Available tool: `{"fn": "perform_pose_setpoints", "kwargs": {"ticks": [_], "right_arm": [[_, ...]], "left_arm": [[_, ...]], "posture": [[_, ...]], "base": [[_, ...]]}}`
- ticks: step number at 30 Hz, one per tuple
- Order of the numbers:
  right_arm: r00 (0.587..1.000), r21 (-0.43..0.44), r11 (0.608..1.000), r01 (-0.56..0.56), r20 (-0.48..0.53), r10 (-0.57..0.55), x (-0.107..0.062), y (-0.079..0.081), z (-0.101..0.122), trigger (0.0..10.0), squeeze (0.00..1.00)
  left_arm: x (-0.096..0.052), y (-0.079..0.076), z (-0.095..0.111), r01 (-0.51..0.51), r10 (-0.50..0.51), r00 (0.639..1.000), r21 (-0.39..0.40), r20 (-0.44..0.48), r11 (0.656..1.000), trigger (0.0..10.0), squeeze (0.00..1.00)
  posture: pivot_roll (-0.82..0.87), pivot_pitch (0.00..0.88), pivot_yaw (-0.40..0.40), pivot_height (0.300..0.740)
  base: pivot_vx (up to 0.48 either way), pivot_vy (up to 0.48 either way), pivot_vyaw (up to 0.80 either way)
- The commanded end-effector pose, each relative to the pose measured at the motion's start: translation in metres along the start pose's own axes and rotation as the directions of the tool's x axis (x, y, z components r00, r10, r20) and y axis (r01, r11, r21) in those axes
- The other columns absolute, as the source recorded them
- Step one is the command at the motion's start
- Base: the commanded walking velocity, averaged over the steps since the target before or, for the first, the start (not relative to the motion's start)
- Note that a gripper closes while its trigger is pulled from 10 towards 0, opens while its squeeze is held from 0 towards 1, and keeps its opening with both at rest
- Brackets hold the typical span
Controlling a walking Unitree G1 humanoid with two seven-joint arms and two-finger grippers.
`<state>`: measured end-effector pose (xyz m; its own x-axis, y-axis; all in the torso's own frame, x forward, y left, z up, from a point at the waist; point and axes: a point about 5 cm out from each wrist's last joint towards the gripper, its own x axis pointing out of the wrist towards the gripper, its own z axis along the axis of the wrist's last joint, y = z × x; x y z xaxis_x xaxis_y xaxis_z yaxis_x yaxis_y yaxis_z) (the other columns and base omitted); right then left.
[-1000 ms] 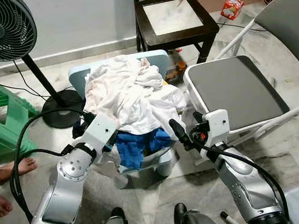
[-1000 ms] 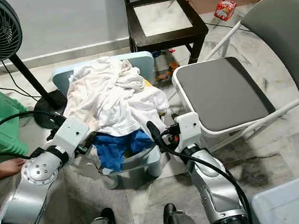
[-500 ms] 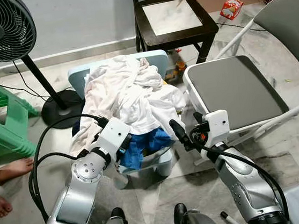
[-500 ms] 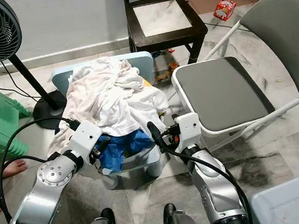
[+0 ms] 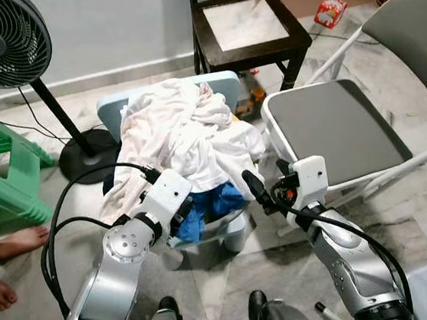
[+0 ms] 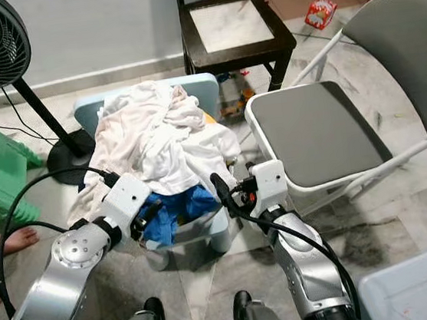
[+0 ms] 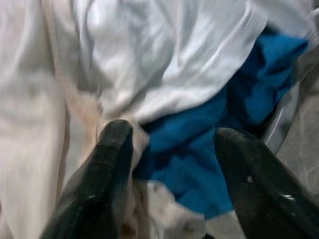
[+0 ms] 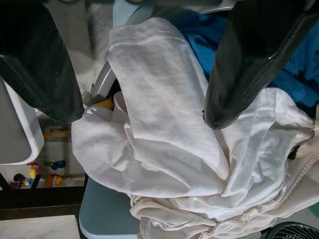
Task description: Hang hanger
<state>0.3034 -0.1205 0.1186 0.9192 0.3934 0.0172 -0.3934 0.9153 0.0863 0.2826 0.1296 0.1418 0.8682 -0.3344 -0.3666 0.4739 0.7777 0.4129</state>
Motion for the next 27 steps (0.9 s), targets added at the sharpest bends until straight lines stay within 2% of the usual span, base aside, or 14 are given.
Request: {"fn": "perform_pose_setpoints", "kwargs": {"ticks": [1, 8, 11, 17, 18, 19, 20, 27], "right_arm": [[1.0, 0.002, 1.0, 0.014, -0.026, -0.014, -0.004, -0.003, -0.007, 10.0, 0.0], [1.0, 0.003, 1.0, 0.012, -0.029, -0.012, -0.004, -0.002, -0.008, 10.0, 0.0], [0.999, 0.005, 1.0, 0.009, -0.031, -0.009, -0.003, -0.001, -0.009, 10.0, 0.0], [0.999, 0.005, 1.0, 0.01, -0.032, -0.01, -0.003, -0.001, -0.009, 10.0, 0.0], [0.999, 0.005, 1.0, 0.011, -0.033, -0.011, -0.003, -0.001, -0.009, 10.0, 0.0], [0.999, 0.006, 1.0, 0.012, -0.033, -0.011, -0.003, -0.001, -0.009, 10.0, 0.0], [0.999, 0.005, 1.0, 0.013, -0.034, -0.013, -0.003, -0.001, -0.01, 10.0, 0.0], [0.999, 0.009, 1.0, 0.02, -0.042, -0.019, -0.003, -0.001, -0.013, 10.0, 0.0]], "left_arm": [[-0.003, 0.0, -0.004, -0.023, 0.023, 1.0, -0.026, -0.014, 0.999, 10.0, 1.0], [-0.005, 0.002, -0.011, -0.083, 0.08, 0.995, -0.071, -0.052, 0.994, 10.0, 1.0], [-0.006, 0.003, -0.021, -0.094, 0.089, 0.991, -0.049, -0.103, 0.994, 10.0, 1.0], [-0.004, 0.006, -0.026, -0.1, 0.095, 0.988, -0.03, -0.123, 0.995, 10.0, 1.0], [-0.004, 0.007, -0.027, -0.099, 0.095, 0.987, -0.02, -0.128, 0.995, 10.0, 0.82], [-0.004, 0.008, -0.028, -0.098, 0.096, 0.987, -0.012, -0.132, 0.995, 10.0, 0.82], [-0.004, 0.011, -0.028, -0.106, 0.105, 0.986, 0.002, -0.132, 0.994, 10.0, 0.0], [-0.009, 0.025, -0.044, -0.131, 0.146, 0.972, 0.092, -0.182, 0.987, 10.0, 0.0]], "posture": [[0.23, 0.332, -0.038, 0.74], [0.23, 0.332, -0.038, 0.74], [0.24, 0.331, -0.037, 0.74], [0.23, 0.332, -0.033, 0.74], [0.23, 0.331, -0.032, 0.74], [0.23, 0.331, -0.031, 0.74], [0.24, 0.33, -0.03, 0.74], [0.25, 0.327, -0.022, 0.74]], "base": [[0.0, 0.0, 0.0], [0.0, 0.0, 0.0], [0.0, 0.0, 0.0], [0.0, 0.0, 0.0], [0.0, 0.0, 0.0], [0.0, 0.0, 0.0], [0.0, 0.0, 0.0], [0.0, 0.0, 0.0]]}}
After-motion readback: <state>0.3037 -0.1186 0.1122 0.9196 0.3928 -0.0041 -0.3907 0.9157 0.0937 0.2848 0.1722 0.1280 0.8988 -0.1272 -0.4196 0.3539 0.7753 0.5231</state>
